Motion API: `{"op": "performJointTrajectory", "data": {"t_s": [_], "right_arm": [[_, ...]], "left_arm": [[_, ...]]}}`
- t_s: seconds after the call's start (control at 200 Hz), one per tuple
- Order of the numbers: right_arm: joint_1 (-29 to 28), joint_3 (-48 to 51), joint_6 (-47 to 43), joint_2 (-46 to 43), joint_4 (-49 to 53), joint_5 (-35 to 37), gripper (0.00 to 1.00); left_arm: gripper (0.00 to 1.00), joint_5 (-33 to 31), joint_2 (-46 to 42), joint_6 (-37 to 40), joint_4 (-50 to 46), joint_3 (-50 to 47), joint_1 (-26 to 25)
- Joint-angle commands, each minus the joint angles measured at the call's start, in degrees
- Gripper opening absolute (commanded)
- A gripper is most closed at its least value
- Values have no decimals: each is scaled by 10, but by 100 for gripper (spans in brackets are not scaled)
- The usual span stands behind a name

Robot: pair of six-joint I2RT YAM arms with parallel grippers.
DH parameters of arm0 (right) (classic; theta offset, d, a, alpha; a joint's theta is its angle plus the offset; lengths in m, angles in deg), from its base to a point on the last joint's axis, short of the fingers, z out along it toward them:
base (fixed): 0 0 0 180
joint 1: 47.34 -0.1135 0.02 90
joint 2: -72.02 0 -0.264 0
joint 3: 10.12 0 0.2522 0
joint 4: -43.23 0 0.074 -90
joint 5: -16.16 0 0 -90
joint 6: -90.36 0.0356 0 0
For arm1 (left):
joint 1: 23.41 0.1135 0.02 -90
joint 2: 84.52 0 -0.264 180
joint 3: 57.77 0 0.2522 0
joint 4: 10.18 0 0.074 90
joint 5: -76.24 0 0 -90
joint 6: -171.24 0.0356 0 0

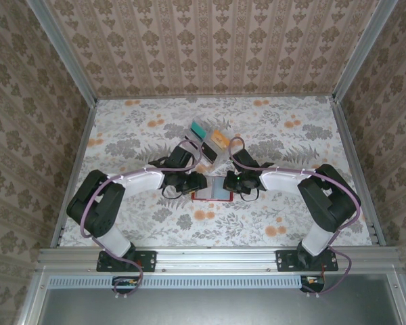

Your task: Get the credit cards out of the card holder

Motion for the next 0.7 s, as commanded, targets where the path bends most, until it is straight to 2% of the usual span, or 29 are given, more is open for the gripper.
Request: {"op": "performJointTrajectory", "data": {"t_s": [0.0,0.29,0.49,0.695], "right_arm": [[-3,0,6,22,35,12,13],[-3,-3,5,23,37,13,13],[-3,-4,5,27,38,13,13],[-3,-6,4,28,38,12,13]], "left_arm": [[44,-15,-1,17,-32,13,-2],[43,-9,3,21,-32,16,0],[32,7,11,16,-14,14,-1],[30,17,9,16,-9,15,-1]]}}
